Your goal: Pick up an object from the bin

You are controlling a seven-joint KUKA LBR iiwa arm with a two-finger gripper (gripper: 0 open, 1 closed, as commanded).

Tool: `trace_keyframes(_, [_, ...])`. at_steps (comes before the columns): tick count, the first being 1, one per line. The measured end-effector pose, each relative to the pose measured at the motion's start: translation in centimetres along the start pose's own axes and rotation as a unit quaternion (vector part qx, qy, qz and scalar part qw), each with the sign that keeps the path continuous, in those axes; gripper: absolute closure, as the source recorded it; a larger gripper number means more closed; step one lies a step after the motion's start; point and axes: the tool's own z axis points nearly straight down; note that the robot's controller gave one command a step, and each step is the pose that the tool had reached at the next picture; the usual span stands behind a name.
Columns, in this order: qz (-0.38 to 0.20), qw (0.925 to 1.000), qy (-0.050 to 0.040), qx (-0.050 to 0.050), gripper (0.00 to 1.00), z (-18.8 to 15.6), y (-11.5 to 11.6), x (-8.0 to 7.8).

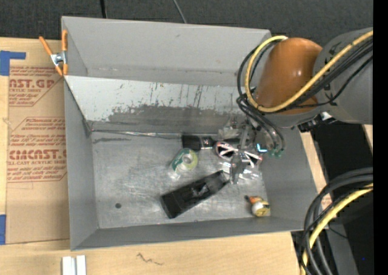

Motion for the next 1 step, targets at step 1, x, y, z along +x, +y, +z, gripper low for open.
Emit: trace_keyframes(1, [0.000,1.0000,-0.0039,0.000,0.00,-0.43,-0.01,-0.19])
